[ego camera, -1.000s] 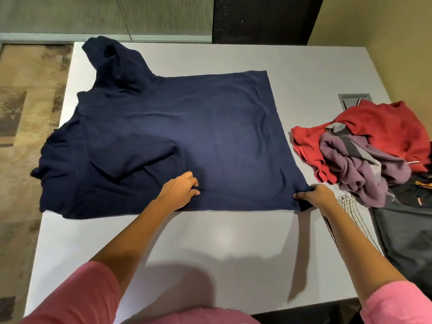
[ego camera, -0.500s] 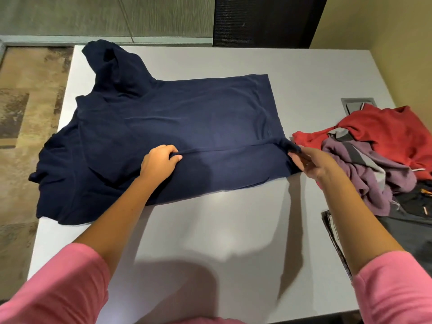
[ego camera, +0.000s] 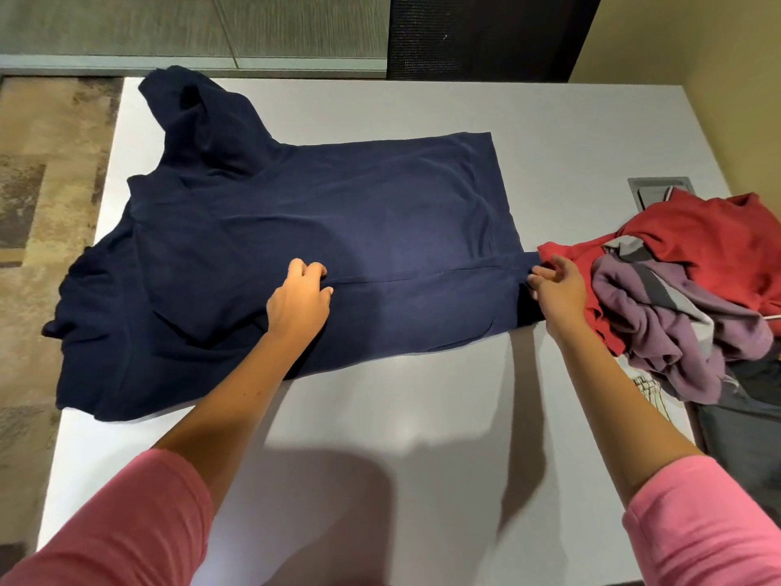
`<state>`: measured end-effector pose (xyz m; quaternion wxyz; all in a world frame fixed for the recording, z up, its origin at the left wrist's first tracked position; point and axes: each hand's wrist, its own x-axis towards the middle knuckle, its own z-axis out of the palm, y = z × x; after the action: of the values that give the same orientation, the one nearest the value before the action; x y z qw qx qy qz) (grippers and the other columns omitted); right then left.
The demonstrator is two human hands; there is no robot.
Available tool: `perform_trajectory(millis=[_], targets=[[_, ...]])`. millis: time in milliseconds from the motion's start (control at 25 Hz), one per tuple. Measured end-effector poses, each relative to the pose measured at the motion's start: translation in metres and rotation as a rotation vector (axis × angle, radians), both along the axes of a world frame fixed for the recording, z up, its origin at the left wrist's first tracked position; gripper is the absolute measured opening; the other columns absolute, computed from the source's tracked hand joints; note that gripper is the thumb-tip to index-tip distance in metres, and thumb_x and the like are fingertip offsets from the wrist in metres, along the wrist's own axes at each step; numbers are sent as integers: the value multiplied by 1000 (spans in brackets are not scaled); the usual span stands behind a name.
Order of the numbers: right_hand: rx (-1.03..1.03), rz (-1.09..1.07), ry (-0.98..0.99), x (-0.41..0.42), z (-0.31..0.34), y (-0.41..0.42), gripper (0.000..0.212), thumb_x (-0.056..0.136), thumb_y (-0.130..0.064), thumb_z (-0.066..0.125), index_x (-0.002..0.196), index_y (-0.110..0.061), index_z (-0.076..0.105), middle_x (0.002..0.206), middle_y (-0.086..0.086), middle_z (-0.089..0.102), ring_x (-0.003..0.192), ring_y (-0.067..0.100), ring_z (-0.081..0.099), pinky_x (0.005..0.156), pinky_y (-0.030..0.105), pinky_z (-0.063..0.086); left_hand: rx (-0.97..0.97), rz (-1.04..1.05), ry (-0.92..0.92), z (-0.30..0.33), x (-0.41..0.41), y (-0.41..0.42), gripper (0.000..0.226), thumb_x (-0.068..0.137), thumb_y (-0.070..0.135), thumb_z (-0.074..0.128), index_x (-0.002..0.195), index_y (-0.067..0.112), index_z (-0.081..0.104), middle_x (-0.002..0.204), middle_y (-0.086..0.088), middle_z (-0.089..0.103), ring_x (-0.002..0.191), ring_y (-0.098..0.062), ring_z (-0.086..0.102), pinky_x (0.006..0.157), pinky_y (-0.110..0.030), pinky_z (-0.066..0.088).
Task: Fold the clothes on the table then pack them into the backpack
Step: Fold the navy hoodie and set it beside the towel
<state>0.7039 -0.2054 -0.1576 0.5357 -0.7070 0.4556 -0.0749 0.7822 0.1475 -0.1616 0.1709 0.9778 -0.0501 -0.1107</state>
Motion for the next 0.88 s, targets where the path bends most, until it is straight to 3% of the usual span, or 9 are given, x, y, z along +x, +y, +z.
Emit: perform_trajectory(millis=[80, 120, 240, 320, 400, 480, 600, 760, 880], targets=[[-397, 83, 162, -11, -10, 2, 40, 80, -7, 63, 119, -5, 56, 108, 12, 63, 102, 31, 59, 94, 42, 46, 14, -80, -115, -4, -13, 1, 36, 90, 26, 65, 122, 12, 54, 116, -9, 47, 84, -26, 49, 61, -36, 41], [-492, 103, 263, -16, -14, 2, 41, 81, -13, 65, 119, -4, 55, 116, 18, 59, 108, 37, 55, 96, 44, 43, 38, -127, -177, -7, -20, 4, 42, 86, 27, 69, 122, 12, 55, 116, -10, 49, 86, -29, 49, 62, -38, 43], [-412, 93, 501, -21, -15, 2, 59, 82, -32, 70, 124, 1, 45, 130, 24, 46, 118, 44, 46, 100, 50, 38, 35, -116, -290, -13, -38, 19, 40, 86, 31, 68, 121, 13, 59, 121, -9, 54, 96, -34, 52, 69, -45, 45], [-416, 100, 553, -21, -9, 7, 64, 83, -34, 70, 127, 3, 41, 134, 25, 43, 121, 45, 42, 101, 51, 36, -29, 16, -338, -9, -41, 40, 30, 92, 28, 59, 120, 15, 61, 121, -7, 55, 103, -36, 50, 74, -48, 42], [-553, 111, 574, -20, -3, 20, 60, 85, -28, 67, 130, 0, 39, 136, 25, 38, 125, 45, 35, 100, 52, 33, -62, 148, -357, -4, -32, 71, 28, 95, 24, 53, 121, 15, 60, 123, -8, 54, 106, -37, 47, 80, -51, 40], [-699, 167, 491, -16, 4, 42, 52, 85, -18, 64, 130, -4, 41, 137, 22, 36, 126, 44, 32, 98, 53, 33, -75, 240, -292, 1, -15, 104, 35, 95, 25, 54, 128, 13, 55, 127, -12, 47, 105, -39, 48, 82, -53, 43], [-796, 441, 269, -4, 3, 92, 43, 84, -11, 63, 125, -7, 52, 133, 19, 43, 121, 43, 37, 96, 51, 34, -118, 395, -43, 8, 18, 137, 64, 92, 37, 60, 143, 9, 33, 138, -18, 31, 103, -45, 52, 87, -53, 45], [-733, 901, -2, 8, -4, 181, 20, 86, -12, 62, 106, -10, 63, 110, 13, 55, 100, 38, 50, 84, 43, 39, -174, 641, 265, 6, 61, 149, 88, 80, 44, 72, 143, 5, 25, 142, -21, 29, 117, -44, 50, 98, -46, 44], [-538, 1148, 59, 14, -9, 239, 20, 94, -24, 54, 110, -13, 59, 107, 7, 56, 101, 32, 53, 81, 38, 42, -313, 804, 324, 2, 78, 152, 90, 72, 26, 80, 138, 6, 22, 116, -15, 56, 77, -27, 65, 79, -41, 57]])
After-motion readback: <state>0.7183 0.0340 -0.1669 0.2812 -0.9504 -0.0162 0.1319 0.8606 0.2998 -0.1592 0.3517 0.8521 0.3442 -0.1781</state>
